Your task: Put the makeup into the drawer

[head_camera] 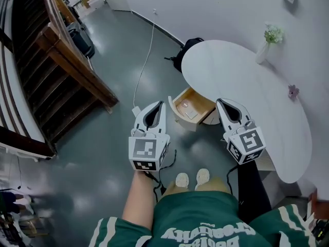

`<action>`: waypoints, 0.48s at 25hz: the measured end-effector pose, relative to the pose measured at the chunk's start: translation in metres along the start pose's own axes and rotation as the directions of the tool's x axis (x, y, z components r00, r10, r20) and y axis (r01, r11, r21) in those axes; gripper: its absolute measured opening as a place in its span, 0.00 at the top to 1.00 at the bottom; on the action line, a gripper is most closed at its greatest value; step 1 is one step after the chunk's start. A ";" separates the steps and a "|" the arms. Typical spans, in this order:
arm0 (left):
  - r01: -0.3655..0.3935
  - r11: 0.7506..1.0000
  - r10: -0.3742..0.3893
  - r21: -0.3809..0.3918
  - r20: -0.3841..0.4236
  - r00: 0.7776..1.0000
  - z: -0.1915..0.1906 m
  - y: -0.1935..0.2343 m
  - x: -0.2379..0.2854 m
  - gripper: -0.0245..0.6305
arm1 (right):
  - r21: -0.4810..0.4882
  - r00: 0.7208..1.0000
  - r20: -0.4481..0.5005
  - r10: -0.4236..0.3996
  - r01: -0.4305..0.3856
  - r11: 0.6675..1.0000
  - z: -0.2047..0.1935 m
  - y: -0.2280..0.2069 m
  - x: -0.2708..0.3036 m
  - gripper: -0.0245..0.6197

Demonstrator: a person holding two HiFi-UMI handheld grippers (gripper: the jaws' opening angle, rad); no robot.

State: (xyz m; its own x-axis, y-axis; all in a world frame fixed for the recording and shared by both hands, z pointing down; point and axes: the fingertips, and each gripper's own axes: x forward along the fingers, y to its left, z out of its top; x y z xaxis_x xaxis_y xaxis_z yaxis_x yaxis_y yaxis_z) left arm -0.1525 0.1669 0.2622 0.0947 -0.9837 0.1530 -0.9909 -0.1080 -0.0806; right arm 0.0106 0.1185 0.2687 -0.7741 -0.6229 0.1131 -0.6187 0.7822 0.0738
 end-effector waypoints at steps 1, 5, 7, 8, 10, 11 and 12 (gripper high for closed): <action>0.010 1.000 -0.010 0.001 0.004 1.000 0.001 0.002 -0.002 0.96 | -0.010 1.000 -0.004 -0.025 0.025 1.000 0.000 0.001 -0.001 0.96; 0.036 0.999 -0.036 0.003 0.018 0.999 0.001 0.009 -0.008 0.96 | -0.033 0.997 -0.023 -0.074 0.073 0.997 -0.003 0.014 -0.004 0.96; 0.049 0.999 -0.050 0.003 0.024 0.998 0.001 0.011 -0.011 0.96 | -0.035 0.996 -0.024 -0.085 0.084 0.996 -0.001 0.021 -0.006 0.96; 0.056 0.998 -0.057 0.004 0.027 0.998 0.000 0.011 -0.012 0.96 | -0.037 0.996 -0.024 -0.091 0.090 0.995 -0.001 0.023 -0.007 0.96; 0.070 0.998 -0.070 0.005 0.031 0.997 -0.001 0.012 -0.015 0.96 | -0.038 0.994 -0.023 -0.103 0.102 0.994 0.001 0.027 -0.009 0.96; 0.076 0.997 -0.077 0.006 0.032 0.997 -0.001 0.013 -0.017 0.96 | -0.038 0.994 -0.021 -0.110 0.109 0.993 0.002 0.029 -0.010 0.96; 0.082 0.997 -0.082 0.008 0.034 0.996 -0.001 0.013 -0.017 0.96 | -0.038 0.993 -0.020 -0.117 0.116 0.992 0.002 0.030 -0.011 0.96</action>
State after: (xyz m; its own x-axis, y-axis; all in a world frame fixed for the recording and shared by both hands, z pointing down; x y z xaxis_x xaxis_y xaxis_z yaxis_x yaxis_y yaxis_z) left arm -0.1675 0.1827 0.2597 0.1788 -0.9759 0.1252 -0.9790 -0.1891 -0.0755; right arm 0.0001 0.1483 0.2673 -0.6933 -0.7100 0.1232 -0.6990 0.7042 0.1244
